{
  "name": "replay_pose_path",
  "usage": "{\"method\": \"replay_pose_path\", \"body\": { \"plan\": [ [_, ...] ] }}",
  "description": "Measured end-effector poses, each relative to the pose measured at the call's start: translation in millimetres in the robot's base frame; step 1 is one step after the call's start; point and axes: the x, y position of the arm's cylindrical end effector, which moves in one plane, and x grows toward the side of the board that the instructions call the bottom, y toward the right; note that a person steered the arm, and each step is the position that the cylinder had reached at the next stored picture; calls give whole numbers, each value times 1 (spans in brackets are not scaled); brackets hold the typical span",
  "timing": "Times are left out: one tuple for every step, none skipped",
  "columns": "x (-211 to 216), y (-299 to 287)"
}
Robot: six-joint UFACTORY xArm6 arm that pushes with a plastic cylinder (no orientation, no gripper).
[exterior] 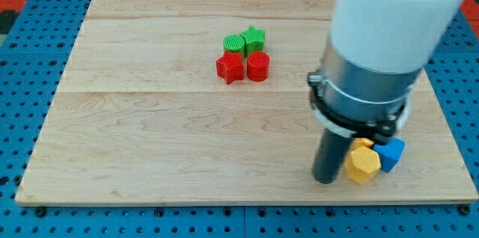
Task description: Push the red circle into the green circle
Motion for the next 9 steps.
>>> {"method": "replay_pose_path", "body": {
  "plan": [
    [-28, -18],
    [-75, -66],
    [-100, -67],
    [-107, -67],
    [-114, -67],
    [-115, -67],
    [-116, -67],
    [-116, -67],
    [-116, -67]
  ]
}}
